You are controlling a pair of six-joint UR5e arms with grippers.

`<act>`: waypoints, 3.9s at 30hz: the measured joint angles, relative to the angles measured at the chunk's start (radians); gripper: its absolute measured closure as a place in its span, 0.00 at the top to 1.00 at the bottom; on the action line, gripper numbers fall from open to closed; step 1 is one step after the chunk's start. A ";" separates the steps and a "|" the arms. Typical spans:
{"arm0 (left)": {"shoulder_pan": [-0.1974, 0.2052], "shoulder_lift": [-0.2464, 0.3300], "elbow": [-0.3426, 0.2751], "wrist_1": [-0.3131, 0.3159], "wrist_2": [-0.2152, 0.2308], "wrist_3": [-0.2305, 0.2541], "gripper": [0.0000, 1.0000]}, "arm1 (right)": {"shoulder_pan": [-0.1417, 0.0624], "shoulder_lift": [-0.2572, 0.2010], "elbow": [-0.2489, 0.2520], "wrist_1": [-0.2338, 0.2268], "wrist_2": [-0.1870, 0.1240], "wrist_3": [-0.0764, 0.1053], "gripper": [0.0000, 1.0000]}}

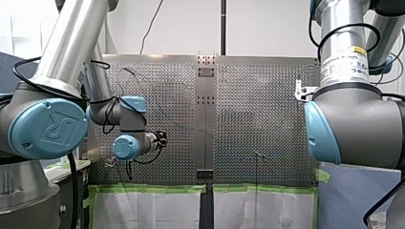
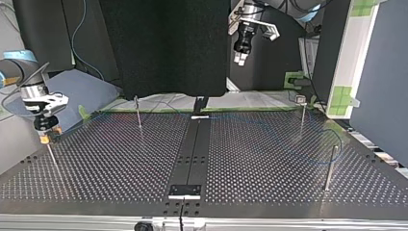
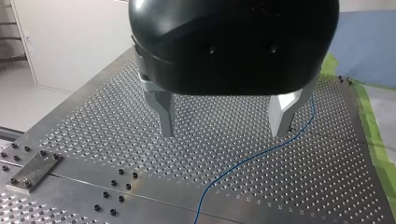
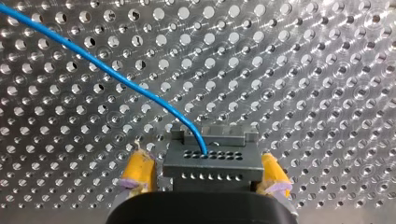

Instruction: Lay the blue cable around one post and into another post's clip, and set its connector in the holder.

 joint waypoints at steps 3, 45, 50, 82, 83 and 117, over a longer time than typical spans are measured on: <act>0.000 0.000 0.000 -0.001 0.000 0.001 1.00 | 0.000 0.000 0.000 0.000 0.000 0.000 1.00; 0.009 0.000 0.000 -0.024 -0.001 0.015 1.00 | 0.000 0.000 0.000 0.000 0.000 0.000 1.00; 0.009 0.000 0.000 -0.025 0.000 0.016 1.00 | 0.000 0.000 0.000 0.000 0.000 0.000 1.00; 0.005 0.000 0.000 -0.011 0.015 -0.022 1.00 | 0.000 0.000 0.000 0.000 0.000 0.000 1.00; 0.005 0.000 0.000 -0.012 0.015 -0.022 1.00 | 0.000 0.000 0.000 0.000 0.000 0.000 1.00; 0.005 0.000 0.000 -0.011 0.015 -0.022 1.00 | 0.000 0.000 0.000 0.000 0.000 0.000 1.00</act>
